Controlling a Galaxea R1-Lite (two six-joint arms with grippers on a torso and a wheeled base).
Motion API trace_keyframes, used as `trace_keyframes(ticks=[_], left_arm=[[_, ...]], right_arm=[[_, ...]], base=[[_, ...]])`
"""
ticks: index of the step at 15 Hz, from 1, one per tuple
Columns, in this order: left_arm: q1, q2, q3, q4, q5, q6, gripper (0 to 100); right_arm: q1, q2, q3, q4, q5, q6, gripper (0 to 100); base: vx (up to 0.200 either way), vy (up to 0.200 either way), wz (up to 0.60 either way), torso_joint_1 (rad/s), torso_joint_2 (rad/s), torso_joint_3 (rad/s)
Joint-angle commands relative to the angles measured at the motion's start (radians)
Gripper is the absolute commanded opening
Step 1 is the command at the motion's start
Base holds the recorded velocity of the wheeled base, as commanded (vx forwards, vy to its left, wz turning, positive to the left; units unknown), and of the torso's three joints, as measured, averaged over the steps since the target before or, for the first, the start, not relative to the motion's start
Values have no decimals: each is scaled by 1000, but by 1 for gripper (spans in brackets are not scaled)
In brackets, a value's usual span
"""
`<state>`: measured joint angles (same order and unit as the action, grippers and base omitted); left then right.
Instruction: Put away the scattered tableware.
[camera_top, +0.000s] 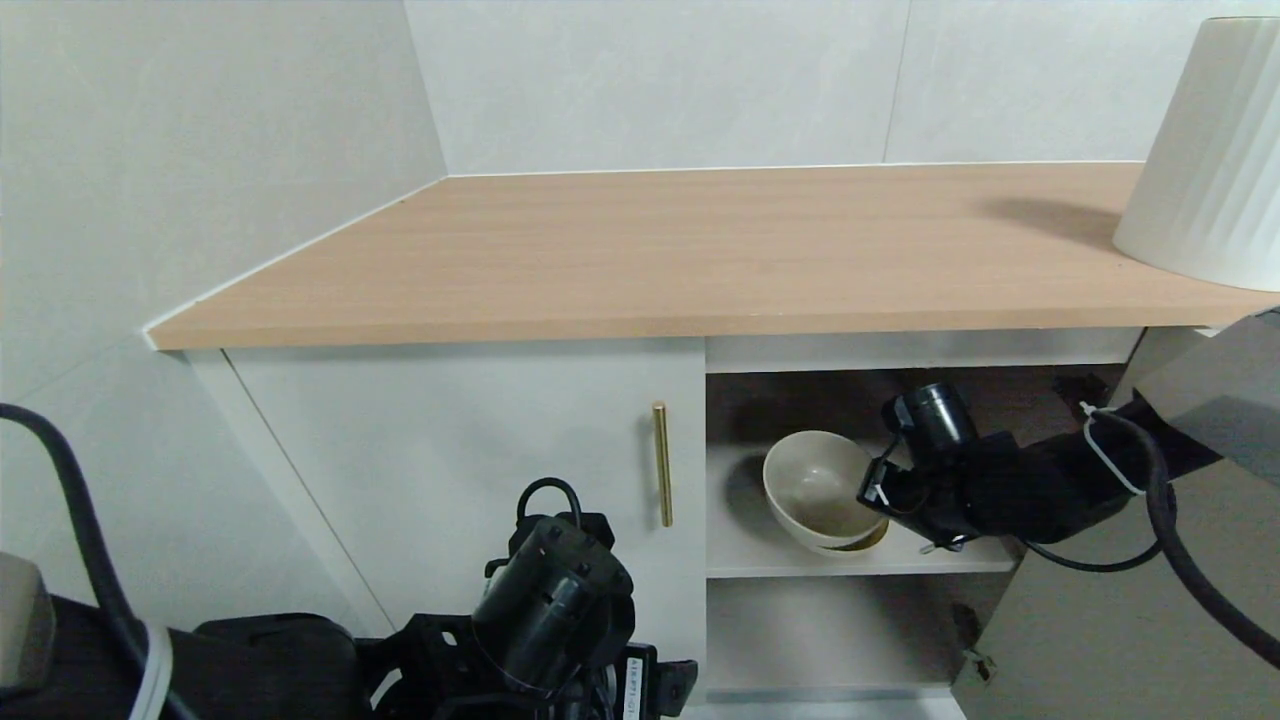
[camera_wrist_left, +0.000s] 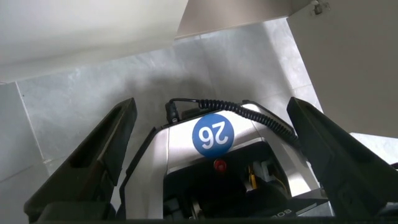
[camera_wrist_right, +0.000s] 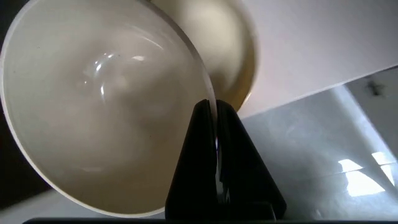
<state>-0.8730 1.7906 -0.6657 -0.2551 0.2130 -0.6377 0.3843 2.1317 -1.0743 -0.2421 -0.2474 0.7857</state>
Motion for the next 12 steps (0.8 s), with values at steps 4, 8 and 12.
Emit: trace_keyframes(ticks=[4,8,12], left_arm=[[0,6,3,-1,0,0,100],[0,6,2,-1,0,0,100],[0,4,3,-1,0,0,100]], right_arm=[[-16,43,-32,-2,-64,18,0],[-22,66,-46,0,-79,18,0],[-22,77,-55,0,-79,15,0]], base=[[0,0,0,0,0,0],[0,0,0,0,0,0],[0,0,0,0,0,0]])
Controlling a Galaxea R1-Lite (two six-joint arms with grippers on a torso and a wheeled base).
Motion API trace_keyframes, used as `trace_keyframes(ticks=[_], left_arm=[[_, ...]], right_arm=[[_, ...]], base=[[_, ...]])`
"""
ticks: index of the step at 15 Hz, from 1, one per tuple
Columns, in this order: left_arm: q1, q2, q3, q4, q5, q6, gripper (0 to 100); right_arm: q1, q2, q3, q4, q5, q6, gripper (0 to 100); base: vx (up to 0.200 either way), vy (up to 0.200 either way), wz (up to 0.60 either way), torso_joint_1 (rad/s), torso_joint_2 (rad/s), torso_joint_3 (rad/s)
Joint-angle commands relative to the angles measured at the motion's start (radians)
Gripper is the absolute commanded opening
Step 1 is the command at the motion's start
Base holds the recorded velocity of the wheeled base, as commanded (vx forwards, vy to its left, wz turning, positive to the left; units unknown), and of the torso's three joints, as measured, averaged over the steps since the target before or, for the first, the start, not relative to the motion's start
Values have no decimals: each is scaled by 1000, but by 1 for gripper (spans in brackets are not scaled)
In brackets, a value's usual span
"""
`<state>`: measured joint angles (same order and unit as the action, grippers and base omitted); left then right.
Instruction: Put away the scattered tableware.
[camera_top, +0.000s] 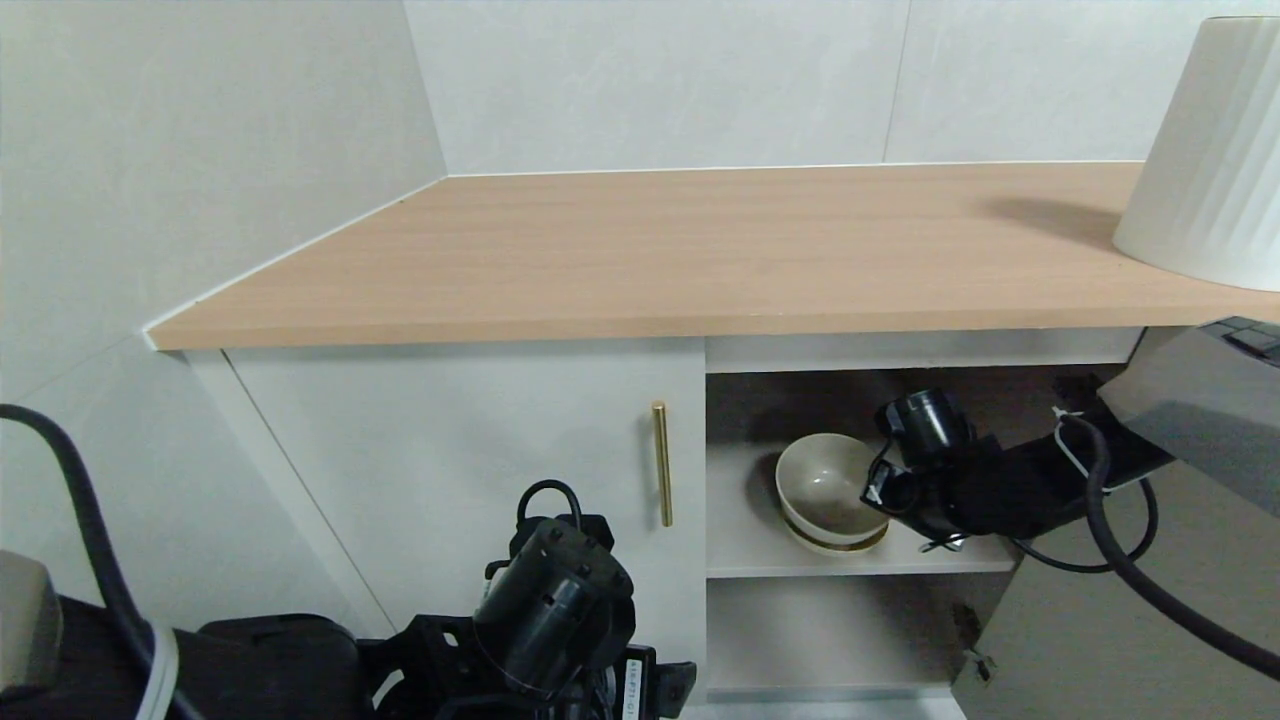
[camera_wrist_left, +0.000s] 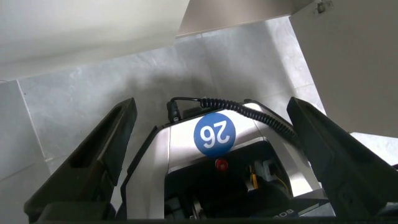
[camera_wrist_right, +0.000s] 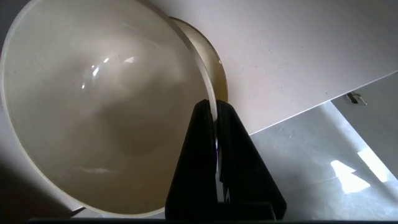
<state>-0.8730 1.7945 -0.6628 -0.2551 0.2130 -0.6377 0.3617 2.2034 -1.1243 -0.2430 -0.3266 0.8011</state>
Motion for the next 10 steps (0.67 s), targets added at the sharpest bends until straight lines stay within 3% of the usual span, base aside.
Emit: trace_keyframes(ticks=[1,4,5,10], left_arm=[[0,2,0,-1,0,0,100],[0,2,0,-1,0,0,100],[0,2,-1,0,0,0,100],[0,-1,-1,0,0,0,100]], right_arm=[[0,9,-6,1,0,0,0],[0,10,-8,1,0,-2,0],[0,10,-6,1,0,-2,100],[0,6,-5,1,0,-2,100]], base=[[0,0,0,0,0,0],[0,0,0,0,0,0],[0,0,0,0,0,0],[0,0,0,0,0,0]])
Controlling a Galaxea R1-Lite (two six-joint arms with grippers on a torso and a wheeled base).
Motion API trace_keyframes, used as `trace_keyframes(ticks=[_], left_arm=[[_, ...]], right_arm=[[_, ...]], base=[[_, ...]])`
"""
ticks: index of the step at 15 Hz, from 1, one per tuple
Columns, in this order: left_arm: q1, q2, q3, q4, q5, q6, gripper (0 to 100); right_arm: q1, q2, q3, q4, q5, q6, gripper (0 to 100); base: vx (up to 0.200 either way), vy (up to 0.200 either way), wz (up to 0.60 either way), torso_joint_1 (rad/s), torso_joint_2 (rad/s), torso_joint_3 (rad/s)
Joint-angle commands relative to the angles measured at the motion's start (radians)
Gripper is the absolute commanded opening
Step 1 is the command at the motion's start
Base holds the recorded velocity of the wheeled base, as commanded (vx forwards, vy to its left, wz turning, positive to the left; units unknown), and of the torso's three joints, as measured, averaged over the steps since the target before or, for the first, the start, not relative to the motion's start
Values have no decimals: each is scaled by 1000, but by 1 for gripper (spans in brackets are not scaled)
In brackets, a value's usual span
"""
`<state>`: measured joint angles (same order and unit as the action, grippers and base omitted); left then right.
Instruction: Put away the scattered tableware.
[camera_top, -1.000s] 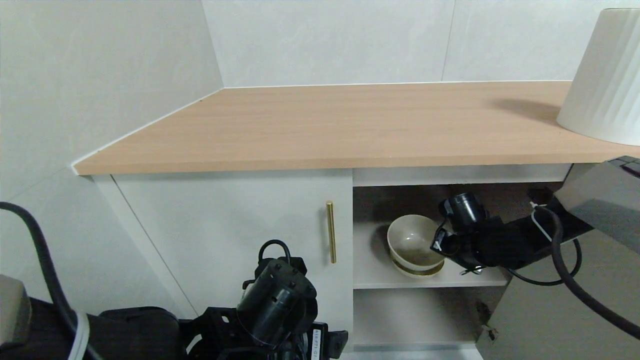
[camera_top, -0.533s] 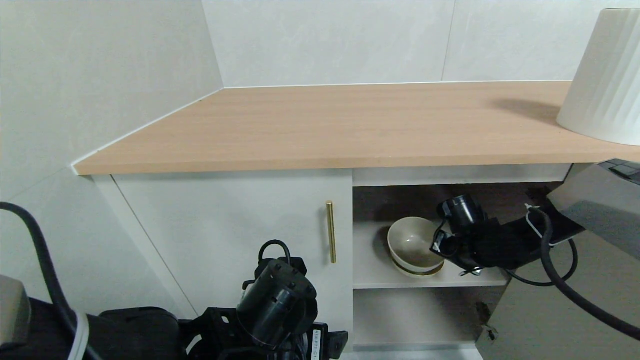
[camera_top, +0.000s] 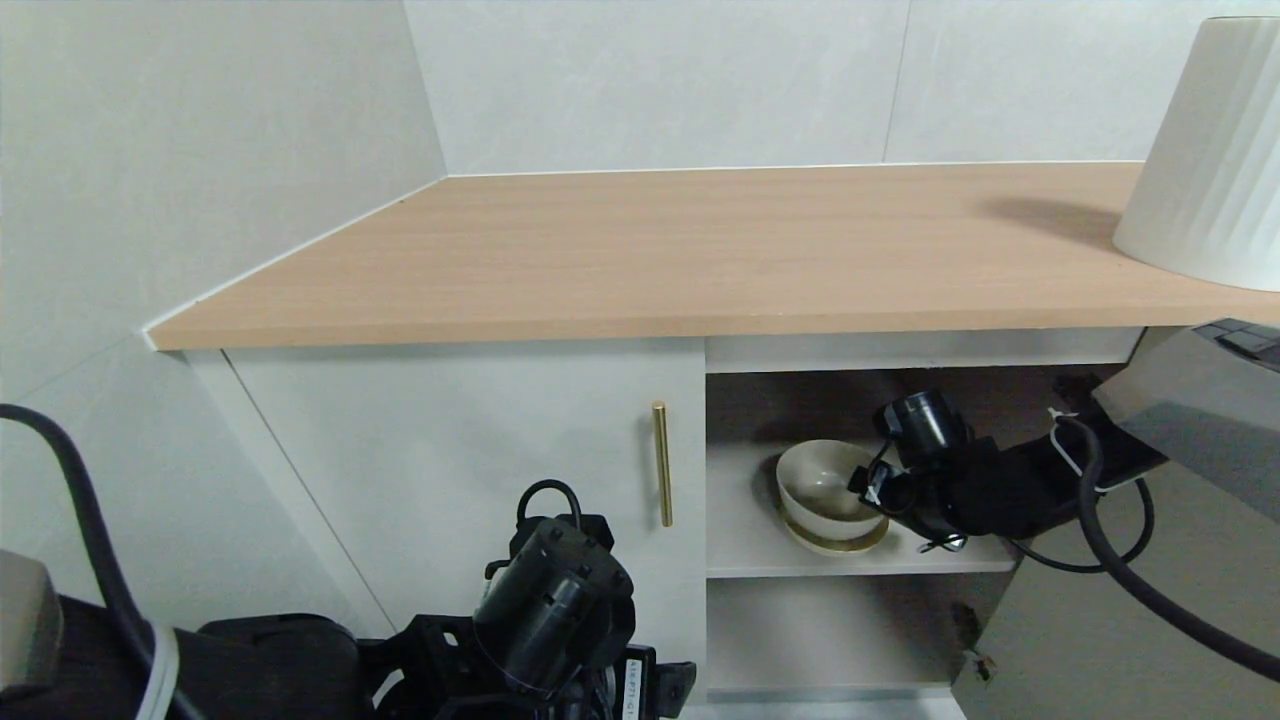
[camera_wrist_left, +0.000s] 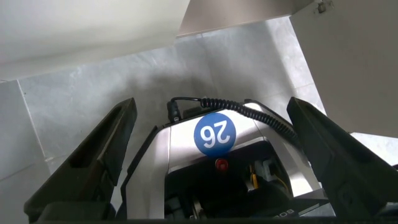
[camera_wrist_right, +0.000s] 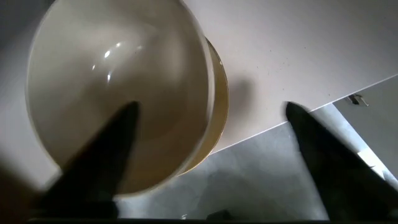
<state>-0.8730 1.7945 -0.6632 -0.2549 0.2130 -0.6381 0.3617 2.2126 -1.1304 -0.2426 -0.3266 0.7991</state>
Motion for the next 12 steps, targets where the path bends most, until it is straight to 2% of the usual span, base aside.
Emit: trace_keyframes(ticks=[1,5,8,10,12], left_arm=[[0,-3,1,2,0,0,100],[12,-53,-1,17,2,8,100],[48,-145,-7,83,3,64,100],[58,-204,-9,114,3,100,100],[71,-236,-18,134,2,135,100]], right_arm=[[0,-7,1,0,0,0,100],[36,-111,70,12,35,-32,100],[114,-350,244,62,216,-278,100],[177,-501,279,186,253,-345,100],[243,-611,248,361,253,-367,100]], base=[[0,0,0,0,0,0],[0,0,0,0,0,0],[0,0,0,0,0,0],[0,0,0,0,0,0],[0,0,0,0,0,0]])
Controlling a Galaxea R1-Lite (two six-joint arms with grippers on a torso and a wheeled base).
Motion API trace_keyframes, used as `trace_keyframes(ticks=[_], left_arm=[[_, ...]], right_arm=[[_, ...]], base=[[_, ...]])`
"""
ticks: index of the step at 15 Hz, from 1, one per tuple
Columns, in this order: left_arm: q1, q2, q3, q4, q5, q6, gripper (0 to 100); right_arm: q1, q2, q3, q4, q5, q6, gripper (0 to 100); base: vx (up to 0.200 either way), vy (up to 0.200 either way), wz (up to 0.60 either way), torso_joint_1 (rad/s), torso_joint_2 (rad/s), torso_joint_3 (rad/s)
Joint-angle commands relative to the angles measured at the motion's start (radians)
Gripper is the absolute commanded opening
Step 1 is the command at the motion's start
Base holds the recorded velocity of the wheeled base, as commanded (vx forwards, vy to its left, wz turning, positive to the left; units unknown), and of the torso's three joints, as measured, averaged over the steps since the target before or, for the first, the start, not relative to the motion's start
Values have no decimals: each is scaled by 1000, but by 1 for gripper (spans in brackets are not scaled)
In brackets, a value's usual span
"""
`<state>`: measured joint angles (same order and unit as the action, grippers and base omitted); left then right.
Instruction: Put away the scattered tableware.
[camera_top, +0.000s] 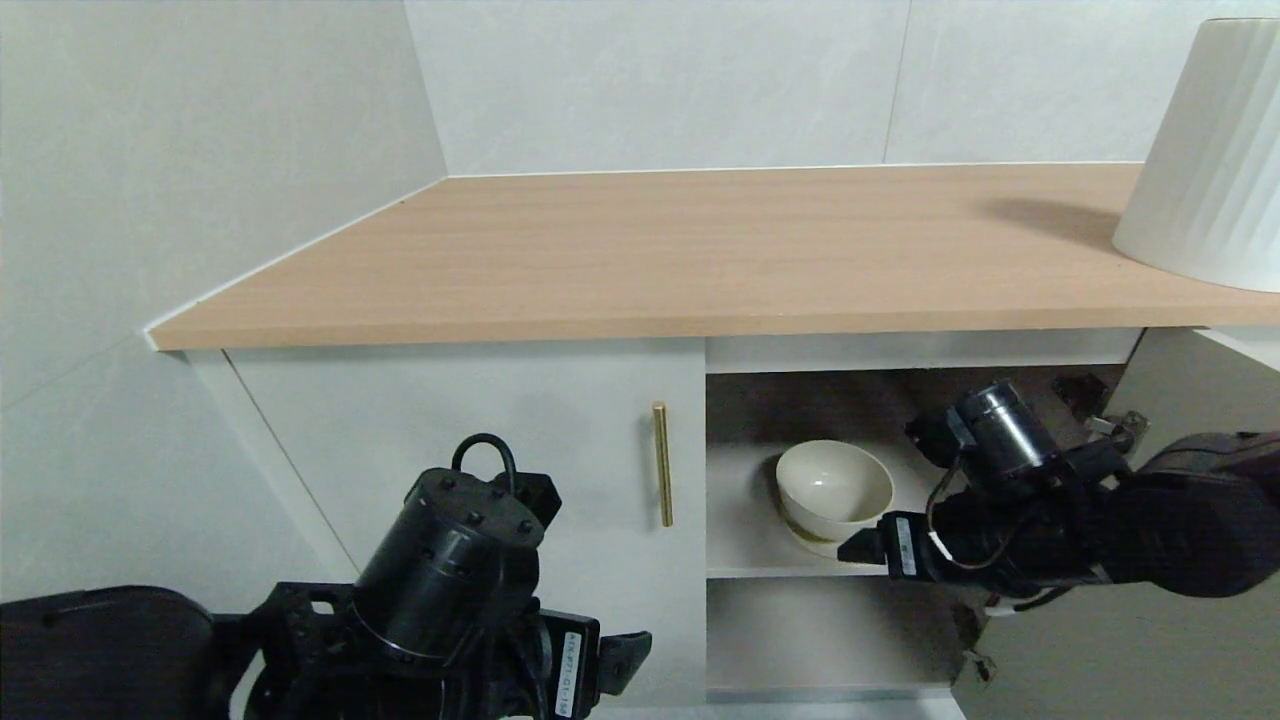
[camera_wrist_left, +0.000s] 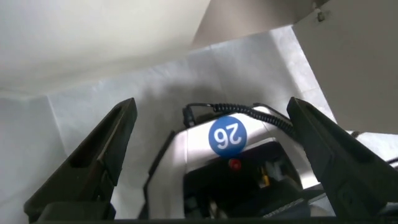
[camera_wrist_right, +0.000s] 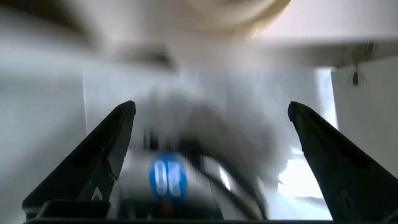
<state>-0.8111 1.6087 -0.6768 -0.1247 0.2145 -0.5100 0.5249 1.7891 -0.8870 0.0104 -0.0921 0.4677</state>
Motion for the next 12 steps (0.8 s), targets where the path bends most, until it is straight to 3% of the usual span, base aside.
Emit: trace_keyframes(ticks=[1,3,8,12], left_arm=[[13,-56,-6,5,0,13,100],[16,-59,-6,5,0,18,100],[16,-52,-6,5,2,18,100],[16,-47,-6,5,2,18,100]], right_arm=[[93,-211,-20,164,18,-35,100],[103,-252,-64,266,20,-34,100],[103,-264,-61,270,18,-35,100],[101,-266,-58,270,15,-38,100]], base=[[0,0,0,0,0,0],[0,0,0,0,0,0],[0,0,0,0,0,0],[-200,0,0,8,5,4]])
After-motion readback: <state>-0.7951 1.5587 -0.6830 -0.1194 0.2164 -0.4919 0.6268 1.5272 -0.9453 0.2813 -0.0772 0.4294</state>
